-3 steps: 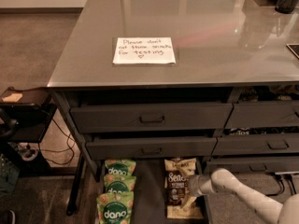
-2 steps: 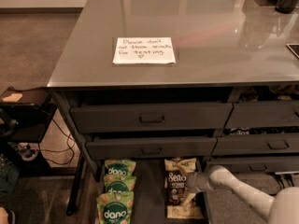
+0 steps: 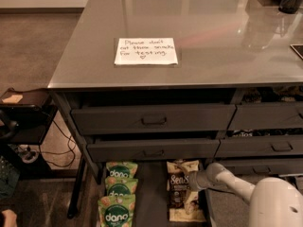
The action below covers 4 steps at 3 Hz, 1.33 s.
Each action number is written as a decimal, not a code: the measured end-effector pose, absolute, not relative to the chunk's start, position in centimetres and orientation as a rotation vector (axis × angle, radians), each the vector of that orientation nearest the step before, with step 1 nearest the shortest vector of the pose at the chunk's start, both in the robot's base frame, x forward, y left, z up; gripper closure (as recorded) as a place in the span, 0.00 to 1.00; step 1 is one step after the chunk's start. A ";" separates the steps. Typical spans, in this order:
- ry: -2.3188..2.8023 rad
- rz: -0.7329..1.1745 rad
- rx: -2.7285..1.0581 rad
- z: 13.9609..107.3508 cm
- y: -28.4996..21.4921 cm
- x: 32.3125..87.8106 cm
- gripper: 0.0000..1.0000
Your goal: Pick brown chip bag from bottom drawer and place on counter
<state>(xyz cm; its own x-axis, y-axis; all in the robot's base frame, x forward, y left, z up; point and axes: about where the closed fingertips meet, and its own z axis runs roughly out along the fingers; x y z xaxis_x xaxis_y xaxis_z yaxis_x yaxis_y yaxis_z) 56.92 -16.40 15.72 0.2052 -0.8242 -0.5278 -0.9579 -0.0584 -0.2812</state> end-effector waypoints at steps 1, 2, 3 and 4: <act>1.694 0.294 -1.917 14.1 -17.0 58.0 0.00; 1.718 0.280 -1.915 13.7 -17.1 58.2 0.19; 1.719 0.329 -1.915 14.7 -16.7 56.8 0.43; 1.705 0.387 -1.909 16.3 -16.4 54.7 0.66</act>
Offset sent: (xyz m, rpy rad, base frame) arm 0.0147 -0.0106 -0.0228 -0.0646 0.0267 -0.0565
